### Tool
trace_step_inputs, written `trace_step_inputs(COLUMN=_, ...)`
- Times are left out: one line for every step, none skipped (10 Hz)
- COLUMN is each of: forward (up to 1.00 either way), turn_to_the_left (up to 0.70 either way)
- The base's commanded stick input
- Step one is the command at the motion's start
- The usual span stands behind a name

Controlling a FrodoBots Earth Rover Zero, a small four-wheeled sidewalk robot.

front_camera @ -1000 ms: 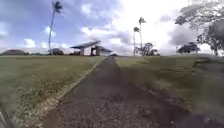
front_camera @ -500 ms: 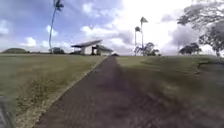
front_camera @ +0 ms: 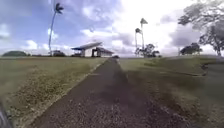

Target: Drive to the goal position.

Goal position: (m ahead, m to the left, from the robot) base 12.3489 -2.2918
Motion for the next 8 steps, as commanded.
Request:
trace_step_inputs(forward=0.85, turn_to_the_left=0.00)
trace_step_inputs(forward=0.85, turn_to_the_left=0.00)
trace_step_inputs(forward=0.85, turn_to_the_left=0.00)
trace_step_inputs(forward=0.85, turn_to_the_left=0.00)
trace_step_inputs(forward=0.85, turn_to_the_left=0.00)
trace_step_inputs(forward=0.85, turn_to_the_left=0.00)
trace_step_inputs(forward=0.85, turn_to_the_left=0.00)
trace_step_inputs(forward=0.85, turn_to_the_left=0.00)
